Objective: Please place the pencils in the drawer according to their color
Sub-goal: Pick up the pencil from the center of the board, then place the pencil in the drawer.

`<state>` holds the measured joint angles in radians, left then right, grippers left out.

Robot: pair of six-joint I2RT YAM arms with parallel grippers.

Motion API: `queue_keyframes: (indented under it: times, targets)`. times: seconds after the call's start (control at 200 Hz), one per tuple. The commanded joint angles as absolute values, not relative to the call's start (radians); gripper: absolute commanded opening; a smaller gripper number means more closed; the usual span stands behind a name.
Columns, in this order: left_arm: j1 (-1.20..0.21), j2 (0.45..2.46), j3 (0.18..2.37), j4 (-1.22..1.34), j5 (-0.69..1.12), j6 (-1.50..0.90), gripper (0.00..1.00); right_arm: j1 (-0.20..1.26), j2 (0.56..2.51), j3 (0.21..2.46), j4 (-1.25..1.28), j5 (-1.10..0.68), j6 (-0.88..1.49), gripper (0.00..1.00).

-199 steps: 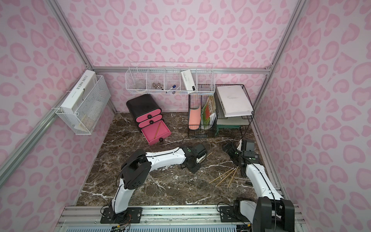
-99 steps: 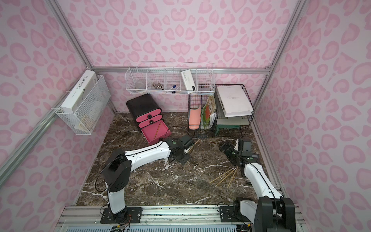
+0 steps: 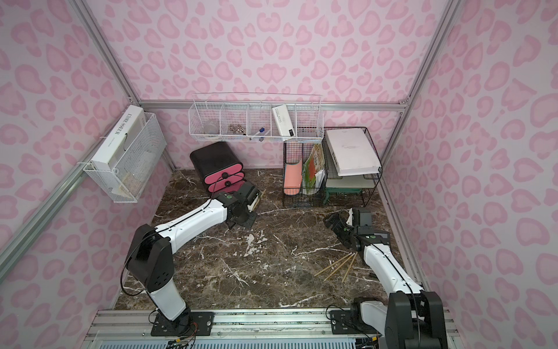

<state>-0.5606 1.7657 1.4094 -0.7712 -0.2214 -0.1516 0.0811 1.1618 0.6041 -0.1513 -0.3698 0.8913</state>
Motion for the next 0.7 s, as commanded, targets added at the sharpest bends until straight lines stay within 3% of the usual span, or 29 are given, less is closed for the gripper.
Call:
queue_keyframes:
  times: [0.0,0.38,0.7]
  targets:
    - [-0.51,1.754,1.416,-0.811,-0.242,-0.098,0.0,0.089,1.165,0.612,-0.13,-0.358,0.906,0.98]
    - [-0.314,1.822,1.497,-0.854,-0.168,-0.009,0.0,0.113,1.187,0.621,-0.114,-0.356,0.916,0.98]
    - [-0.272,1.946,1.596,-0.898,-0.125,0.005,0.0,0.126,1.19,0.636,-0.132,-0.348,0.916,0.98]
